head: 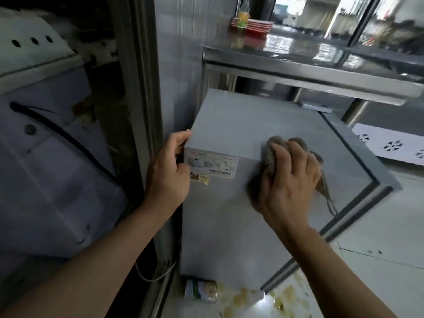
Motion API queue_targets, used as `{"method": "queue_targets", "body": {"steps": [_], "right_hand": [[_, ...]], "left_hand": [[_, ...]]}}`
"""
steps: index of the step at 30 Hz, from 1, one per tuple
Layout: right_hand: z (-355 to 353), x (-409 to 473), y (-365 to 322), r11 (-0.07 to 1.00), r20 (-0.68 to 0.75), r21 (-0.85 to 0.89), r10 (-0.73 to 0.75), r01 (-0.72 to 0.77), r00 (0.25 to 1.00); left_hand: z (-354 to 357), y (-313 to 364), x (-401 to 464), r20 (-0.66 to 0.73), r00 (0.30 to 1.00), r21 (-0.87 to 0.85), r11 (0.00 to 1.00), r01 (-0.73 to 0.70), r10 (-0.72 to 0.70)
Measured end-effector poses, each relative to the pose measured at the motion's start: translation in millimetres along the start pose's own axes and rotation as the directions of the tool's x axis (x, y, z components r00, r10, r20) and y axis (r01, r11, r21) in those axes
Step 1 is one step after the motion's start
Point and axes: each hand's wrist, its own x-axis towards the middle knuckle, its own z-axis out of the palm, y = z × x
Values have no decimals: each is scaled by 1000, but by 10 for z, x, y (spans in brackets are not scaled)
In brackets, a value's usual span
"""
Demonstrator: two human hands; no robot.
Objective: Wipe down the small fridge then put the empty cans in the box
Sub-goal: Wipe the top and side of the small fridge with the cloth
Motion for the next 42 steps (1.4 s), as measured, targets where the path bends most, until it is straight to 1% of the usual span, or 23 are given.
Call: {"method": "queue_targets", "body": {"steps": [1,3,6,7,9,11,12,14,16,18,20,23,25,28,30,32,33,35,37,39,40,41,42], "right_hand": [[93,15,-148,1000,-36,27,-15,16,999],[272,29,-448,991,-76,79,-101,107,992],[483,54,-713,959,-112,104,-253,264,961],[536,78,-756,939,-120,89,-321,332,940],[615,148,-814,873,-127,29,-479,486,868],[670,218,-836,796,-134,-33,-603,605,786],[700,238,-837,766,-144,-64,-642,640,753],[770,197,-794,737,-172,-112,-675,666,718],[923,9,-681,701,-164,-121,-712,703,683],[1149,-335,-534,639,-65,-125,-769,759,636],[1343,-677,-383,585,34,-166,-801,794,597],[1333,-791,-193,528,88,-205,-829,824,553],[1122,-603,-136,561,38,-216,-813,799,581],[737,-224,-95,691,-145,-210,-722,692,677],[583,-86,-81,782,-265,-191,-624,594,736],[622,-165,-26,846,-309,-172,-533,505,788],[716,-304,38,856,-302,-165,-518,491,801],[985,-734,249,817,-206,-196,-575,542,792],[1181,-1132,519,709,-32,-273,-682,650,731],[1169,-1223,698,609,70,-321,-748,725,660],[1097,-1154,741,582,84,-342,-763,738,641],[984,-1046,755,590,61,-358,-759,724,648],[850,-899,754,635,-7,-363,-734,682,680]], "left_hand": [[6,-18,0,-11,1000,-14,1000,-17,17],[11,-46,9,-29,999,-83,996,-30,28],[-39,-134,26,6,1000,-286,958,-20,22],[-66,-179,26,21,1000,-349,937,-15,24],[-121,-283,14,31,999,-434,901,1,14],[-137,-395,-45,3,1000,-462,887,-6,8],[-127,-462,-84,-29,1000,-447,894,-20,8],[-105,-617,-155,-96,995,-375,925,-55,20],[-94,-748,-226,-146,987,-289,951,-108,68],[-76,-840,-302,-154,981,-174,973,-148,122],[-51,-883,-379,-124,983,-20,990,-142,139],[-8,-874,-475,-84,989,107,988,-114,123],[1,-795,-488,-67,988,101,986,-134,141],[62,-631,-458,-30,984,90,980,-175,178],[172,-524,-467,-19,975,102,970,-220,223],[313,-457,-495,-27,964,141,956,-257,264],[378,-447,-506,-34,963,162,952,-258,267],[467,-434,-532,-57,966,187,953,-237,251],[514,-418,-568,-75,971,213,955,-206,226],[540,-359,-616,-89,978,245,956,-163,189],[558,-318,-635,-100,973,286,943,-172,208],[582,-258,-645,-114,958,346,915,-210,263],[613,-197,-641,-118,934,411,873,-262,336]]}}
